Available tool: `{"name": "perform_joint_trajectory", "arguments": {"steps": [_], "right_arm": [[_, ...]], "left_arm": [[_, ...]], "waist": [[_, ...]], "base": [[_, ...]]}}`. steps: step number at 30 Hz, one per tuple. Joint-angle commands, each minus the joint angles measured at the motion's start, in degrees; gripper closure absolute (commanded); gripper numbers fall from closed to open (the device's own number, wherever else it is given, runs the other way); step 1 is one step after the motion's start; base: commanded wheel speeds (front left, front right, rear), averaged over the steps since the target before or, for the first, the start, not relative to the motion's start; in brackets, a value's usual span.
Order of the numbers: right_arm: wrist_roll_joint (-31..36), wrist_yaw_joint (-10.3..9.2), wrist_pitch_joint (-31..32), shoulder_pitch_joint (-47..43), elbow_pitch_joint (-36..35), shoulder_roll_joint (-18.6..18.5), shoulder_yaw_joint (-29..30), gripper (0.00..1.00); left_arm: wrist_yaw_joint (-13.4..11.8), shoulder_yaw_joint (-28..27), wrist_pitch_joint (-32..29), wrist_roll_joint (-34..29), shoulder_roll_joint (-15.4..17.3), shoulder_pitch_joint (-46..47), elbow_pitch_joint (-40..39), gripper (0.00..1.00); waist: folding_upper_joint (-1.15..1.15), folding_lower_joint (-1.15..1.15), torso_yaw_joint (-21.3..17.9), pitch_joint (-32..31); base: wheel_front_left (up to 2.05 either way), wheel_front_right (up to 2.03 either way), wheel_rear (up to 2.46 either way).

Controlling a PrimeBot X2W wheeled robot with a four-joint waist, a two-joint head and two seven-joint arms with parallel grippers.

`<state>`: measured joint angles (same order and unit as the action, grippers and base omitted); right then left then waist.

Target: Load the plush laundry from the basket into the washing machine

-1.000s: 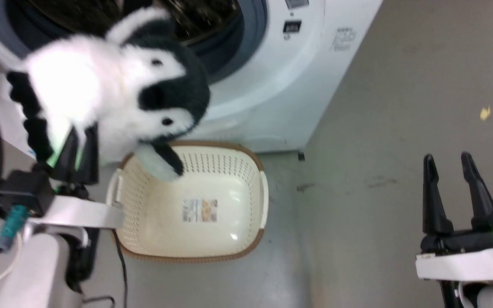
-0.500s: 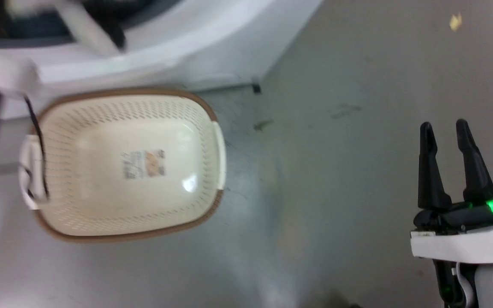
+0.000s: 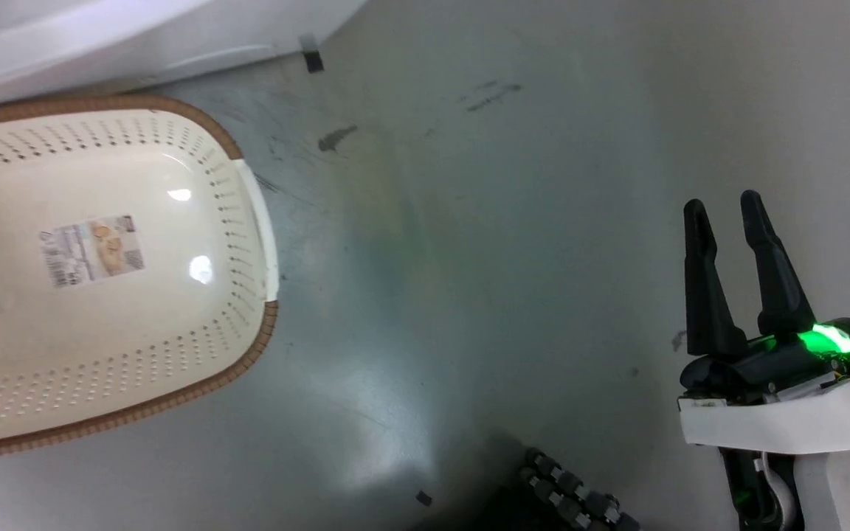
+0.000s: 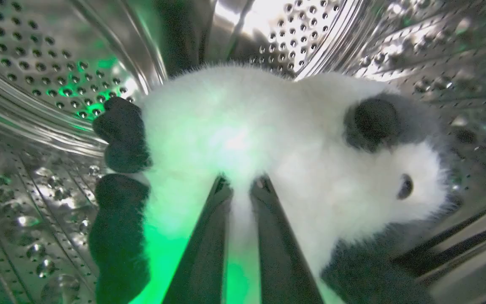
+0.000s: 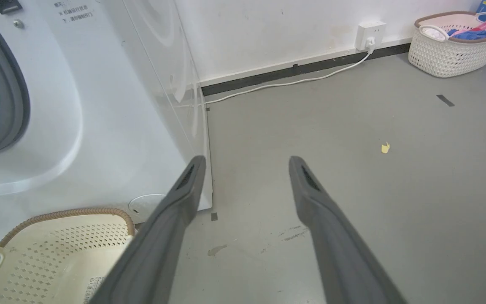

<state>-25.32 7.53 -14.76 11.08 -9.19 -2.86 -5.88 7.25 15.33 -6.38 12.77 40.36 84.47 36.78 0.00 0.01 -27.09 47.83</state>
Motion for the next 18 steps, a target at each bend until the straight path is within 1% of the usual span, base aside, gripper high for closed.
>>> {"name": "perform_joint_trajectory", "arguments": {"steps": [1, 2, 5, 6, 8, 12, 14, 18], "right_arm": [[-0.54, -0.04, -0.24, 0.71, -0.49, -0.01, 0.19, 0.0], [-0.54, -0.04, -0.24, 0.71, -0.49, -0.01, 0.19, 0.0], [-0.61, -0.04, -0.24, 0.65, -0.48, -0.01, 0.48, 0.0], [-0.43, -0.04, -0.24, 0.65, -0.34, -0.01, 0.77, 0.0], [-0.35, -0.04, -0.24, 0.74, -0.29, -0.01, 0.93, 0.0], [0.38, -0.04, -0.24, 1.22, -0.28, -0.01, 1.72, 0.0], [1.11, -0.04, -0.24, 1.32, -0.16, -0.01, 2.12, 0.0], [2.96, -0.04, -0.24, 1.32, 0.12, -0.01, 3.65, 0.0]], "left_arm": [[0.21, 1.48, -0.75, -0.83, 0.43, 1.96, 2.42, 1.0], [0.21, 1.48, -0.75, -0.83, 0.43, 1.96, 2.42, 1.0], [0.22, 4.07, -1.6, -0.49, 1.0, 2.94, 6.19, 1.0], [0.23, 6.75, -1.74, 0.29, 1.54, 2.87, 7.41, 1.0], [0.23, 7.47, -1.4, 0.93, 1.77, 3.07, 7.86, 1.0], [0.23, 8.63, 1.33, 2.69, 1.68, 3.56, 10.08, 1.0], [0.23, 8.97, 3.39, 2.91, 1.06, 3.37, 11.35, 0.0], [0.21, 9.45, 8.4, 3.8, -1.54, 1.39, 14.11, 0.0]], "waist": [[0.0, -0.01, -0.52, 1.1], [0.0, -0.01, -0.52, 1.1], [0.0, -0.01, -0.18, 1.24], [0.0, -0.01, 0.24, 1.15], [0.0, -0.01, 0.44, 1.12], [0.0, -0.01, 1.62, 0.35], [0.0, -0.01, 2.41, -0.6], [0.0, -0.01, 4.63, -4.0]], "base": [[0.0, 0.0, 0.0], [0.0, 0.0, 0.0], [0.0, 0.0, 0.0], [0.0, 0.0, 0.0], [0.0, 0.0, 0.0], [0.0, 0.0, 0.0], [0.0, 0.0, 0.0], [0.0, 0.0, 0.0]]}}
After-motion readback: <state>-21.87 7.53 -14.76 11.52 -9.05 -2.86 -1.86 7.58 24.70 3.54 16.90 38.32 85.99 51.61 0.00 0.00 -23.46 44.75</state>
